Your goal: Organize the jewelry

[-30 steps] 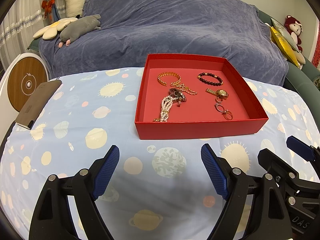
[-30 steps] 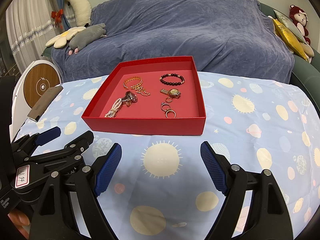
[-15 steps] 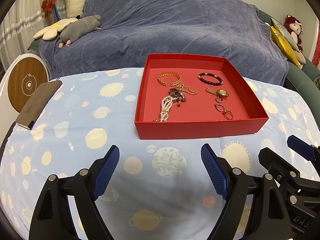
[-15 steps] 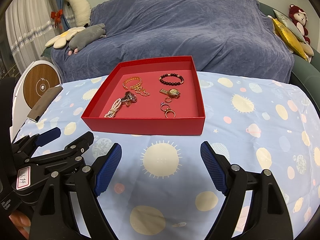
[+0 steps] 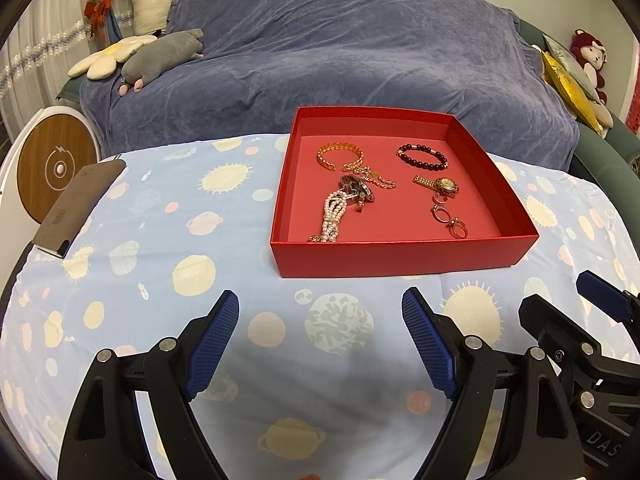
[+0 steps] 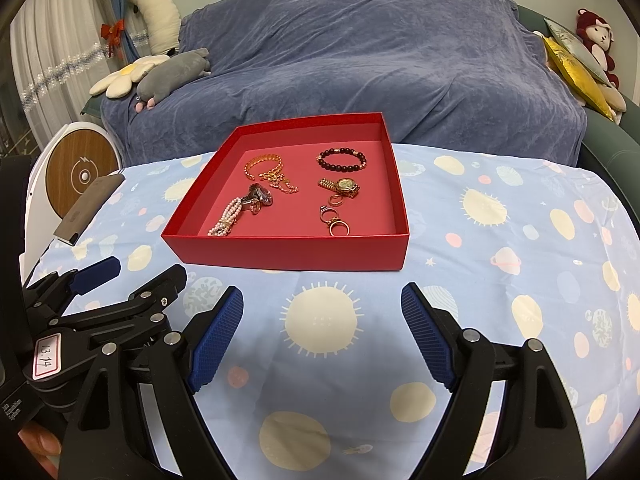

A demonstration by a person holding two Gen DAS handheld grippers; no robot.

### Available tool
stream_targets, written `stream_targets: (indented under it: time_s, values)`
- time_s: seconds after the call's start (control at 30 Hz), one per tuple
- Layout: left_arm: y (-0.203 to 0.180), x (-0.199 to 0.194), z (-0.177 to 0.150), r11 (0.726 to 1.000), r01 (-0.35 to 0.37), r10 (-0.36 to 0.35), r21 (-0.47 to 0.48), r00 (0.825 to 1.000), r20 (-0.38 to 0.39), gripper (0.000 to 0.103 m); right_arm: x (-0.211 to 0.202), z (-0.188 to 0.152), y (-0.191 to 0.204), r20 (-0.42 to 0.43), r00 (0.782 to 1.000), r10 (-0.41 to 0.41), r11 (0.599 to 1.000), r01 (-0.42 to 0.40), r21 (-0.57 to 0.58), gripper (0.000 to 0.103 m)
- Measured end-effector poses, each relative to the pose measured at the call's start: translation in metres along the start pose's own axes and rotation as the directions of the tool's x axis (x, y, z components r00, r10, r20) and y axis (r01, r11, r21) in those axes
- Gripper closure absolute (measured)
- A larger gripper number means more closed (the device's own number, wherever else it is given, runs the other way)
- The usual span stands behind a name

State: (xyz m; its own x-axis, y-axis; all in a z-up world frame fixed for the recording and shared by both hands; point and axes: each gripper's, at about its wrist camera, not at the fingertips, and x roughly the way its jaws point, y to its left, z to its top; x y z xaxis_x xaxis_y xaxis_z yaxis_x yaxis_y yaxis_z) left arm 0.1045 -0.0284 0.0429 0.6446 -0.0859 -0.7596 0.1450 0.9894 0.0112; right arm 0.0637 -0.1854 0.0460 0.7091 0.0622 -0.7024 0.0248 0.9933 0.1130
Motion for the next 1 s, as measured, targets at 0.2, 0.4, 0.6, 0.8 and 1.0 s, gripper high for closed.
stream_targets:
  time_s: [0.2, 0.4, 0.6, 0.8, 1.0]
  values:
    - [-0.0005, -0.0018, 0.0002, 1.000, -0.001, 0.001, -0.002, 1.000, 0.016, 0.022, -0.0008, 0.0006, -0.0021, 0.006, 1.000, 0.002, 1.000, -0.002, 0.003, 0.023]
    - [-0.0005, -0.0017, -0.0008, 1.000, -0.011, 0.012, -0.015, 1.000, 0.022, 0.022, -0.0011, 0.0005, -0.0018, 0.004, 1.000, 0.002, 1.000, -0.002, 0.000, 0.023]
    - [-0.0014, -0.0019, -0.0019, 0.999, -0.042, 0.042, -0.009, 0.999, 0.022, 0.022, -0.0026, 0.0005, 0.0026, 0.003, 1.000, 0.001, 1.000, -0.001, -0.006, 0.023]
    - [0.0005, -0.0004, -0.0025, 0.999, -0.036, 0.036, -0.024, 0.999, 0.014, 0.022, -0.0023, 0.0006, 0.0026, 0.001, 1.000, 0.004, 1.000, -0.004, -0.003, 0.023]
    - [-0.0004, 0.0008, -0.0012, 0.999, -0.037, 0.037, -0.011, 0.999, 0.019, 0.022, -0.0022, 0.0007, 0.0024, 0.004, 1.000, 0.003, 1.000, -0.003, 0.002, 0.022]
